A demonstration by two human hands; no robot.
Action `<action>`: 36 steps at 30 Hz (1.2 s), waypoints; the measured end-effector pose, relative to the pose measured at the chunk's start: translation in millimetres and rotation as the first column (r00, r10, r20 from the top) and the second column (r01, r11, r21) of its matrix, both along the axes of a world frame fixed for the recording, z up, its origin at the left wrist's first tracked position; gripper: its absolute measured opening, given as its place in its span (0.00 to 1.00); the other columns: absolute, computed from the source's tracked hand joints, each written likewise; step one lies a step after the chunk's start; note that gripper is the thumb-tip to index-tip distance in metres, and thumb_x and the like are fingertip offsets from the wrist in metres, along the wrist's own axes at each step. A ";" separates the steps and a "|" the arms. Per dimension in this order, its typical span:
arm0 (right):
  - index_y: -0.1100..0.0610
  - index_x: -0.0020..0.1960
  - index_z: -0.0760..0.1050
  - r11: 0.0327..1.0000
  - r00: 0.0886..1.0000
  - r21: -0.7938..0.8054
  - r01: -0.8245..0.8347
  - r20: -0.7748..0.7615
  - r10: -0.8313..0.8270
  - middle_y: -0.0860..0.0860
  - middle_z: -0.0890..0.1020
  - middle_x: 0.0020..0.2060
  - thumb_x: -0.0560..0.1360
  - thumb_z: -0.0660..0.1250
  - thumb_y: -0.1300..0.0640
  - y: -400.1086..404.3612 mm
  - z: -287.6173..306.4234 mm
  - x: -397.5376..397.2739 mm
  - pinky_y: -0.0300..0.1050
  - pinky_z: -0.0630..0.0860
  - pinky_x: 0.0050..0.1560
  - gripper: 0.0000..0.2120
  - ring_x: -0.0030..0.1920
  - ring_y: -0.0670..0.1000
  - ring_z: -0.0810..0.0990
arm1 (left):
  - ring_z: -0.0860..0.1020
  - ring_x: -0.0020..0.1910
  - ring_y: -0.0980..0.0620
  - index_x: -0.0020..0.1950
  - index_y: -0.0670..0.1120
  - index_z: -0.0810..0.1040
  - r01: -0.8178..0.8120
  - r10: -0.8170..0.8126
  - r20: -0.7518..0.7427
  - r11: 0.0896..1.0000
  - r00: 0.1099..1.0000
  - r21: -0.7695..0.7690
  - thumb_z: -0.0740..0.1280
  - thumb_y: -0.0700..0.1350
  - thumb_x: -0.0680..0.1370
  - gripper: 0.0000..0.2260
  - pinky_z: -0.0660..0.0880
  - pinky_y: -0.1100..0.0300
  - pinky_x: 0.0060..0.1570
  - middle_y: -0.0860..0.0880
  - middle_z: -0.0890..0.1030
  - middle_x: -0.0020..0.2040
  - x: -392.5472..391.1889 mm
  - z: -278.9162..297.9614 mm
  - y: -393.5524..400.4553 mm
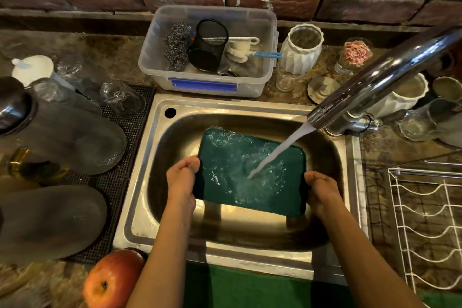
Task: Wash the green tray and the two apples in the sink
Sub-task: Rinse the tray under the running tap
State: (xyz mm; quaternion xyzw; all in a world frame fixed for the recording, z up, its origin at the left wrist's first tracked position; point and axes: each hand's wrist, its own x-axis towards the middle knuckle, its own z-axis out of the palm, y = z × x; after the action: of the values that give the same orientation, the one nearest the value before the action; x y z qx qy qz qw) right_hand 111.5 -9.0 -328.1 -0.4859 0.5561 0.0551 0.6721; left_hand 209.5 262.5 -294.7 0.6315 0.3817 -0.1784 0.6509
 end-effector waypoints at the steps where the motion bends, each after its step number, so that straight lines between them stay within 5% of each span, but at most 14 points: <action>1: 0.58 0.40 0.77 0.999 1.000 0.033 0.013 0.017 -0.014 0.56 0.78 0.39 0.78 0.59 0.69 1.6 -1.1 -2.5 0.50 0.73 0.41 0.13 0.40 0.55 0.75 | 0.80 0.40 0.48 0.43 0.45 0.83 0.027 -0.027 0.036 1.000 0.999 0.003 0.67 0.35 0.80 0.09 0.79 0.55 0.41 0.46 0.84 0.41 1.4 3.2 0.8; 8: 0.55 0.45 0.82 0.985 0.986 0.166 -0.036 0.166 0.008 0.54 0.86 0.48 0.82 0.59 0.62 -3.0 -0.8 -12.0 0.53 0.81 0.41 0.14 0.50 0.56 0.84 | 0.82 0.49 0.49 0.55 0.47 0.84 0.085 -0.082 0.112 0.996 0.990 -0.023 0.65 0.38 0.81 0.09 0.79 0.51 0.48 0.52 0.87 0.45 8.3 5.0 10.6; 12: 0.57 0.51 0.83 0.989 0.962 0.147 -0.002 0.270 -0.038 0.55 0.87 0.49 0.82 0.60 0.63 -4.7 13.4 -4.9 0.47 0.82 0.41 0.13 0.48 0.54 0.86 | 0.82 0.52 0.46 0.51 0.48 0.84 0.011 -0.005 0.064 0.995 0.998 -0.096 0.63 0.38 0.81 0.10 0.79 0.46 0.52 0.49 0.87 0.49 5.0 -4.7 15.0; 16: 0.59 0.51 0.81 0.996 0.935 0.027 -0.084 0.347 0.070 0.53 0.87 0.43 0.80 0.63 0.62 -4.1 39.2 3.4 0.47 0.80 0.44 0.08 0.42 0.50 0.86 | 0.82 0.42 0.44 0.44 0.47 0.82 -0.078 0.068 -0.082 0.989 0.994 -0.126 0.61 0.35 0.78 0.12 0.80 0.53 0.33 0.48 0.86 0.39 -0.6 -18.8 12.6; 22: 0.56 0.49 0.82 0.977 0.945 -0.136 -0.162 0.264 0.193 0.50 0.86 0.42 0.80 0.65 0.60 -1.8 61.3 18.4 0.43 0.78 0.42 0.07 0.44 0.48 0.84 | 0.83 0.45 0.38 0.54 0.44 0.79 -0.070 0.024 -0.326 0.989 0.945 -0.130 0.62 0.41 0.81 0.07 0.80 0.47 0.34 0.41 0.85 0.48 -10.2 -28.3 12.7; 25: 0.57 0.48 0.82 0.979 0.965 -0.133 -0.152 0.194 0.176 0.53 0.85 0.44 0.80 0.65 0.60 -4.2 57.0 20.9 0.46 0.78 0.44 0.07 0.46 0.52 0.82 | 0.81 0.44 0.39 0.51 0.43 0.78 -0.040 0.001 -0.347 0.994 0.938 -0.105 0.62 0.41 0.82 0.06 0.78 0.46 0.38 0.40 0.83 0.49 -9.7 -26.3 9.2; 31: 0.59 0.45 0.81 0.989 0.992 -0.099 -0.113 0.040 0.117 0.56 0.84 0.43 0.80 0.64 0.62 -5.8 30.9 16.0 0.52 0.80 0.48 0.09 0.44 0.55 0.81 | 0.81 0.39 0.43 0.45 0.43 0.80 -0.070 0.065 -0.215 0.997 0.974 -0.013 0.66 0.37 0.80 0.05 0.79 0.52 0.35 0.43 0.83 0.43 -2.3 -13.3 2.6; 36: 0.60 0.45 0.79 0.989 0.992 -0.091 -0.115 -0.061 0.110 0.55 0.81 0.43 0.80 0.61 0.66 0.1 9.4 7.1 0.59 0.77 0.53 0.09 0.46 0.57 0.78 | 0.82 0.46 0.42 0.40 0.47 0.83 -0.041 0.043 -0.023 0.997 0.999 0.061 0.67 0.35 0.77 0.10 0.80 0.53 0.41 0.44 0.84 0.45 7.8 8.2 -2.5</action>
State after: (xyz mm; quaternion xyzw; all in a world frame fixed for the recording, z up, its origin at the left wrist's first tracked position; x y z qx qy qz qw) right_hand 118.6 -8.9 -318.7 -0.5461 0.5482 0.0800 0.6284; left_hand 217.3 260.0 -286.6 0.6405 0.4078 -0.1608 0.6305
